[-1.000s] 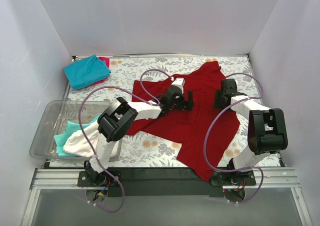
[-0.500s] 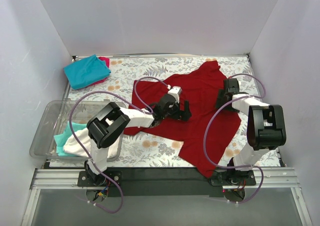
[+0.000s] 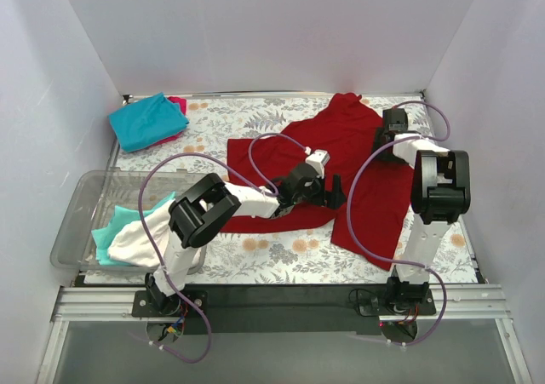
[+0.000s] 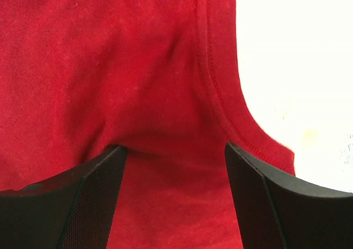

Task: Fold and stack the t-shirts
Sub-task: Flatten the tshirt out

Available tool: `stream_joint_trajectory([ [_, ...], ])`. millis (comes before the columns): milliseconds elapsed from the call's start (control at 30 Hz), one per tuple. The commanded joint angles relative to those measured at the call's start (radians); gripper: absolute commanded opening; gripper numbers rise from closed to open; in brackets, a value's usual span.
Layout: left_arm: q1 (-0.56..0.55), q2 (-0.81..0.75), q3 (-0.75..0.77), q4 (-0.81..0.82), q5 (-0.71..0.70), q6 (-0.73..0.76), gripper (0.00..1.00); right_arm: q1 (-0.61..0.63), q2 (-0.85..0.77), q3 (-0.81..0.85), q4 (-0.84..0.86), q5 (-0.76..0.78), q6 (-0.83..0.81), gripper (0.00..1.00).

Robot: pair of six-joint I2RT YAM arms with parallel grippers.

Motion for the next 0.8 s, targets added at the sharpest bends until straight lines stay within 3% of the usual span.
stream_joint_trajectory([
  [0,-0.014,0.065,0.078,-0.023,0.034,-0.023,0.92,-0.004,0.069,0.076,-0.009,-0.008,-0.022,0.66],
  [167,-0.017,0.131,0.176,-0.065,-0.016,-0.025,0.92,-0.002,0.084,0.121,-0.017,-0.011,-0.041,0.66],
  [367,-0.017,0.042,0.169,-0.072,-0.125,0.009,0.92,-0.002,-0.115,-0.028,0.023,-0.009,-0.045,0.65],
  [567,-0.017,-0.149,0.063,-0.067,-0.243,0.038,0.93,0.039,-0.483,-0.276,0.032,-0.006,-0.036,0.67],
  [767,-0.017,-0.313,-0.173,-0.090,-0.392,0.022,0.93,0.042,-0.693,-0.497,0.001,-0.119,0.005,0.68],
])
